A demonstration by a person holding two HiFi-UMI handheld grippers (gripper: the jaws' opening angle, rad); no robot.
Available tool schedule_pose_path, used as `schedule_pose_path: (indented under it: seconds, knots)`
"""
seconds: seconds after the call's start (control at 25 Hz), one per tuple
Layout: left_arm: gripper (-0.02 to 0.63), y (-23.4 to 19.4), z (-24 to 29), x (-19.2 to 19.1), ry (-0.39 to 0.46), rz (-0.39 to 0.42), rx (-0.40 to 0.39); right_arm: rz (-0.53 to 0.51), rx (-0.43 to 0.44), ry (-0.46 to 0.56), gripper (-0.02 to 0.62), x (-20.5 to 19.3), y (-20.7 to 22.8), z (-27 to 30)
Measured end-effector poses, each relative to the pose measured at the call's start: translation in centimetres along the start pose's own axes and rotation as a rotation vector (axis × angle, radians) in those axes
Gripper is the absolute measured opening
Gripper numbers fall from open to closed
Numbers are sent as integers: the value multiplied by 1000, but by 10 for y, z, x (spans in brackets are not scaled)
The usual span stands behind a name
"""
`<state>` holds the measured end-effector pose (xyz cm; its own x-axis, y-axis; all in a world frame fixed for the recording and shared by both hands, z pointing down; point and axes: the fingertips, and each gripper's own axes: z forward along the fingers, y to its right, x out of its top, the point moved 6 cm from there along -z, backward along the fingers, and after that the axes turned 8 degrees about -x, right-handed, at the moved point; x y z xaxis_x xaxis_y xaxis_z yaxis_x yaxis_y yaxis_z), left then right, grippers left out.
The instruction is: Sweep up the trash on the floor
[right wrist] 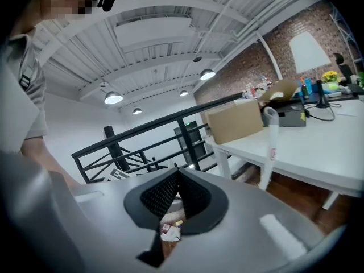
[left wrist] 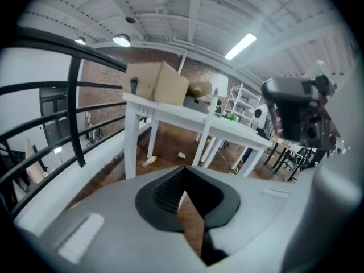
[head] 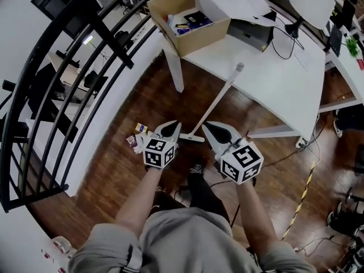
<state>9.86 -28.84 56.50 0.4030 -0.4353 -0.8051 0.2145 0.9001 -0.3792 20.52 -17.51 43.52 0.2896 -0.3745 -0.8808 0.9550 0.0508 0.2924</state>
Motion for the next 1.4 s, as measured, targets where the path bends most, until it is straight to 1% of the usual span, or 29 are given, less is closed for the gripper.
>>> schedule_pose_path:
  seconds: [0.16, 0.28, 0.48, 0.64, 0.8, 0.96, 1.08, 1.4]
  knots:
    - [5, -10, -111, 35, 180, 2, -21, -78, 106, 44, 0, 24, -84, 31]
    - [5, -18, -194, 51, 271, 16, -19, -137, 167, 72, 0, 43, -147, 50]
    - [5, -21, -313, 53, 356, 23, 15, -200, 230, 102, 0, 57, -253, 58]
    - [5, -12, -383, 49, 408, 44, 32, -247, 272, 121, 0, 59, -318, 57]
    - [5, -7, -430, 40, 404, 77, 42, -270, 301, 139, 0, 54, -367, 56]
    - [5, -7, -459, 40, 402, 107, 62, -299, 310, 141, 0, 53, -395, 57]
    - [5, -8, -472, 38, 401, 107, 80, -300, 309, 125, 0, 51, -406, 56]
    - [5, -5, -475, 33, 394, 109, 64, -288, 278, 122, 0, 49, -414, 56]
